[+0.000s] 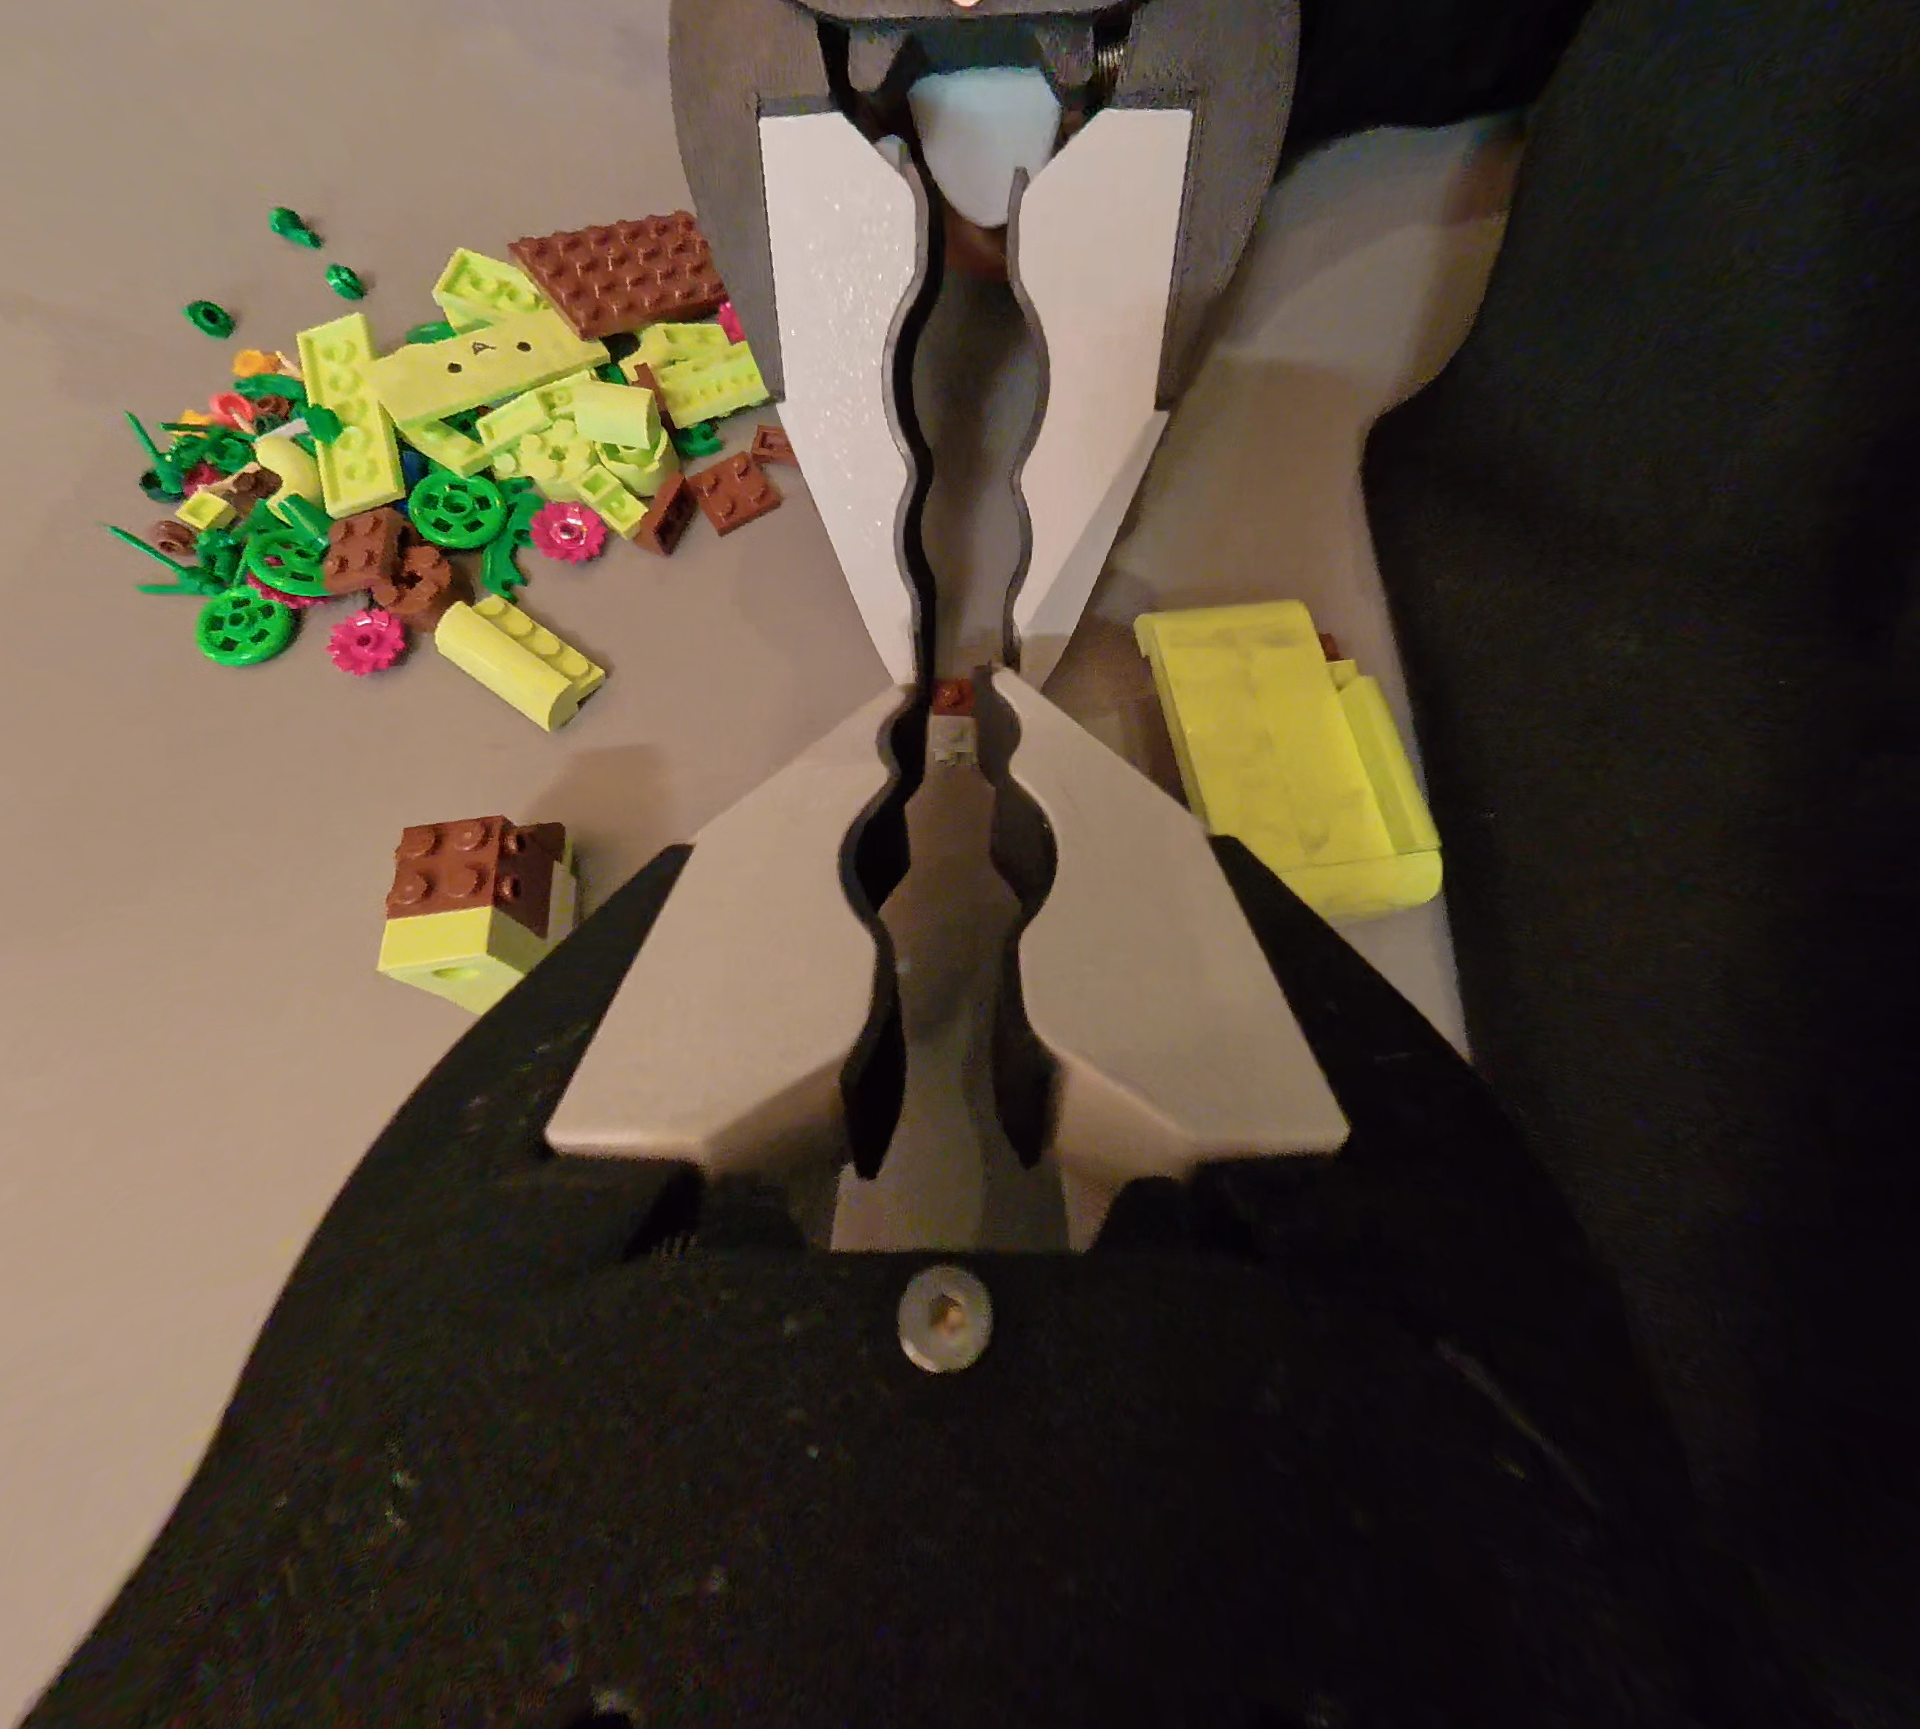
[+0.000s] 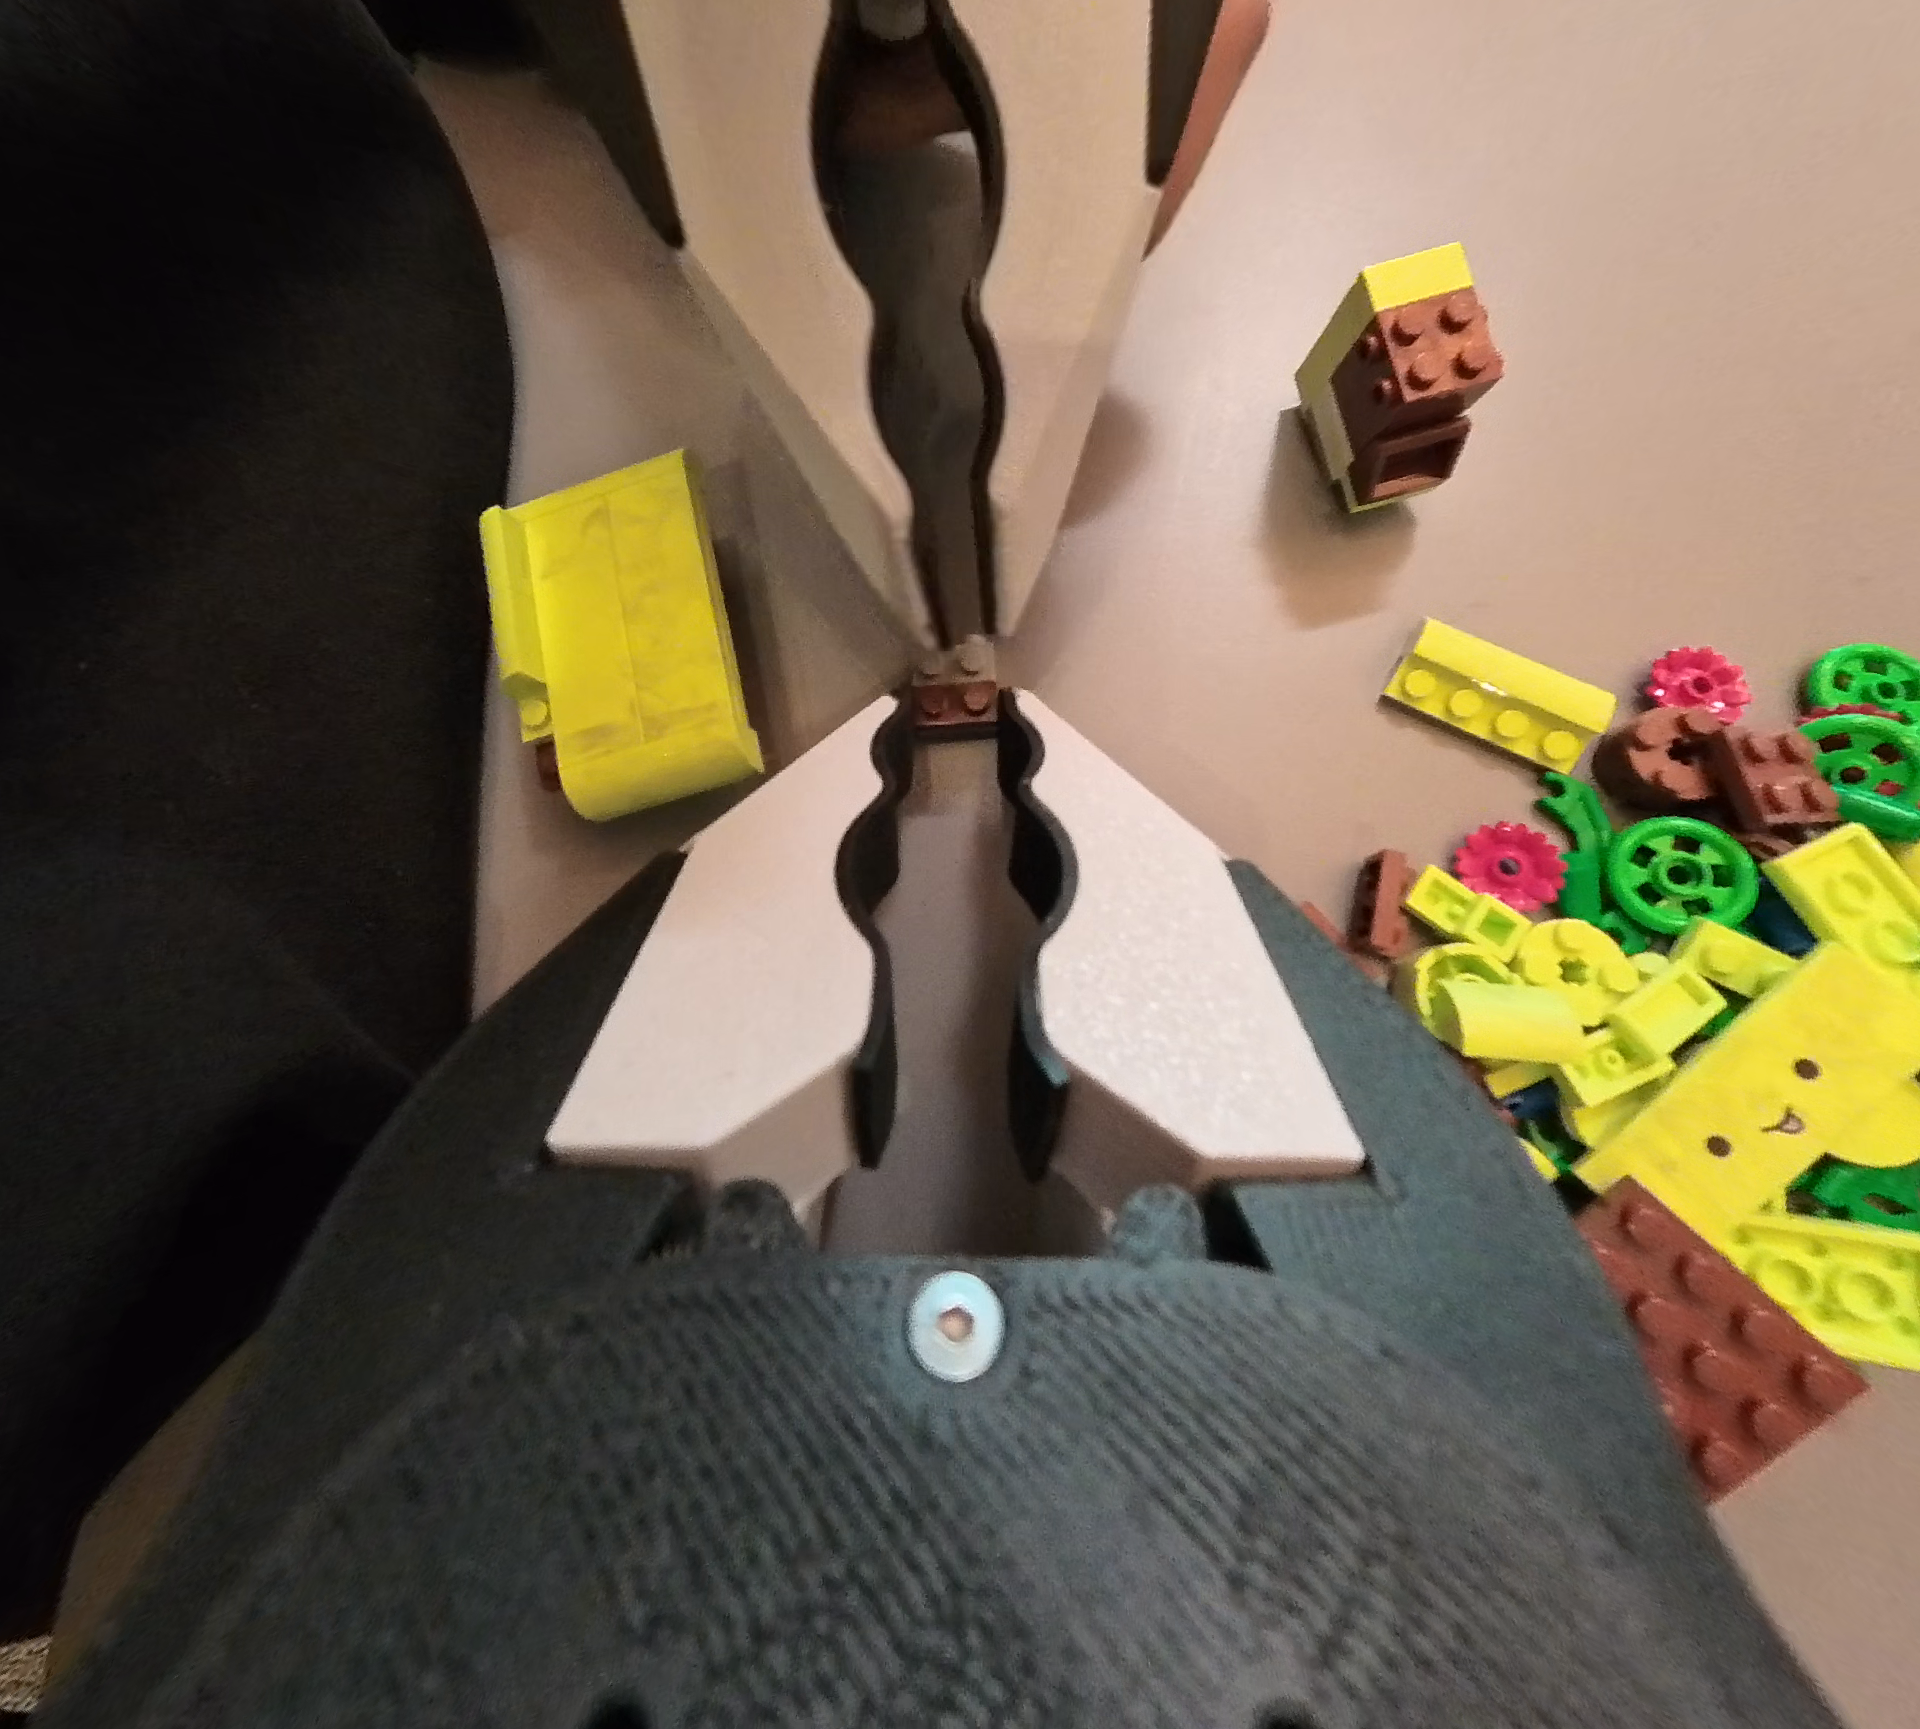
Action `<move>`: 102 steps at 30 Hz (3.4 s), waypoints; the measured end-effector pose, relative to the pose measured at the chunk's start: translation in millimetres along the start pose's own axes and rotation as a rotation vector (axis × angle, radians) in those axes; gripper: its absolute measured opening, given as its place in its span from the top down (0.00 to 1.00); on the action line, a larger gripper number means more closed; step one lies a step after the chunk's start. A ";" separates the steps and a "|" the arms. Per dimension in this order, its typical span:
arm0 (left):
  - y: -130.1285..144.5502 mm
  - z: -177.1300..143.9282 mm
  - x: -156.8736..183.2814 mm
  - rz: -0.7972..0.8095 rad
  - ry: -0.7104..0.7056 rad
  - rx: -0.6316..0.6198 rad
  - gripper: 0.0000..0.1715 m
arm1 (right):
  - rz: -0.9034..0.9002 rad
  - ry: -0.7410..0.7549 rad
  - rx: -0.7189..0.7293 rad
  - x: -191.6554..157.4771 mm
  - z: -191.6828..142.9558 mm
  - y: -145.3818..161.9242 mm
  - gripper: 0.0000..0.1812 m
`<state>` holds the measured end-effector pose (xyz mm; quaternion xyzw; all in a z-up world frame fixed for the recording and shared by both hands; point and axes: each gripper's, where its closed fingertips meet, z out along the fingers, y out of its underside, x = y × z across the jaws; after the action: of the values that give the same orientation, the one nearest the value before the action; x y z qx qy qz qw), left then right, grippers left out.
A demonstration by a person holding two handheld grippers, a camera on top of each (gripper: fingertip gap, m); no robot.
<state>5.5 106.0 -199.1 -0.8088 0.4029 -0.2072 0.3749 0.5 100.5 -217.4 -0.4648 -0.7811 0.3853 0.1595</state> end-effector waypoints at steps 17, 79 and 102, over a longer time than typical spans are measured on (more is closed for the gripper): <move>13.6 7.5 4.3 -0.197 -0.016 -0.160 1.00 | -0.019 0.013 -0.001 0.0 0.1 -0.6 0.92; -6.6 -61.5 -79.0 -0.156 -0.370 0.223 0.81 | 0.093 0.239 0.155 53.0 -18.2 -28.5 0.82; 23.9 -16.2 -36.4 0.102 -0.184 -0.012 0.91 | -0.178 0.212 0.096 32.7 7.2 -46.0 0.90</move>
<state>-38.1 118.8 -208.5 -0.8050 0.4089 -0.1103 0.4154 -48.5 112.5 -191.1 -0.4238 -0.7785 0.3554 0.2968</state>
